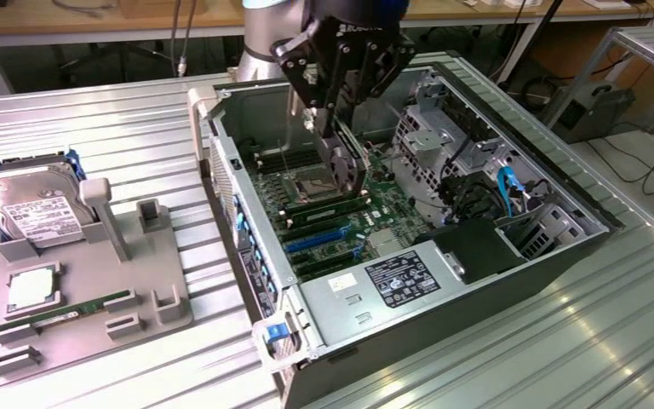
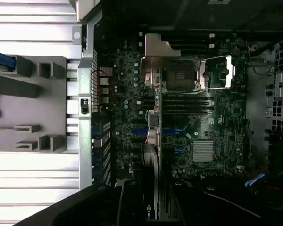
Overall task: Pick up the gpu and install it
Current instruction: 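Pick up the gpu and move the gpu toward the slot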
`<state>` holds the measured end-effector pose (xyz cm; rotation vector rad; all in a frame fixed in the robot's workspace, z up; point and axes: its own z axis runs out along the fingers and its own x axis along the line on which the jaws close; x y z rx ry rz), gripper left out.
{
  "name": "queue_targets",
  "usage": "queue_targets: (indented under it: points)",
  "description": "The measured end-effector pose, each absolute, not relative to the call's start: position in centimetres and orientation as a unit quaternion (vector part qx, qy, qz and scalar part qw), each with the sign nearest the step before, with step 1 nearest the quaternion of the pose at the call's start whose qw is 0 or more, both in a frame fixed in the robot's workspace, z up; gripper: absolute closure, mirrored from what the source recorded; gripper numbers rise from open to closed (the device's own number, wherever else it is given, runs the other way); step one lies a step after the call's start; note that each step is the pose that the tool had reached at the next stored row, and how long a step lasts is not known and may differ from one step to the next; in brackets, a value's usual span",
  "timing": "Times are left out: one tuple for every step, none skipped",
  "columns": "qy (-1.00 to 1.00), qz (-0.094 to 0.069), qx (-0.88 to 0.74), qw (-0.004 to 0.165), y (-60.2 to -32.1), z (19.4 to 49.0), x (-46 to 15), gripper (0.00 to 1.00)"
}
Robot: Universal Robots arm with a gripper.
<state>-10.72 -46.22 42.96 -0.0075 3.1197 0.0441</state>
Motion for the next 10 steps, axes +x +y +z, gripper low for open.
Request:
queue_targets:
  points:
    - [1.000, 0.013, -0.002, 0.011, -46.2, 42.8, -10.3, 0.74]
    - [1.000, 0.012, -0.002, 0.011, -46.1, 42.6, -9.9, 0.74]
    - [1.000, 0.011, -0.002, 0.011, -46.1, 42.4, -9.4, 0.74]
    - [1.000, 0.010, -0.002, 0.011, -46.0, 42.2, -8.9, 0.74]
    - [1.000, 0.010, -0.003, 0.011, -45.9, 42.1, -8.5, 0.74]
    - [1.000, 0.009, -0.003, 0.011, -45.9, 41.9, -8.0, 0.74]
    - [1.000, 0.008, -0.003, 0.011, -45.8, 41.7, -7.6, 0.74]
    - [1.000, 0.007, -0.003, 0.011, -45.8, 41.5, -7.2, 0.74]
    - [1.000, 0.007, -0.003, 0.011, -45.8, 41.3, -6.7, 0.74]
    - [1.000, 0.007, -0.003, 0.011, -45.8, 41.1, -6.2, 0.74]
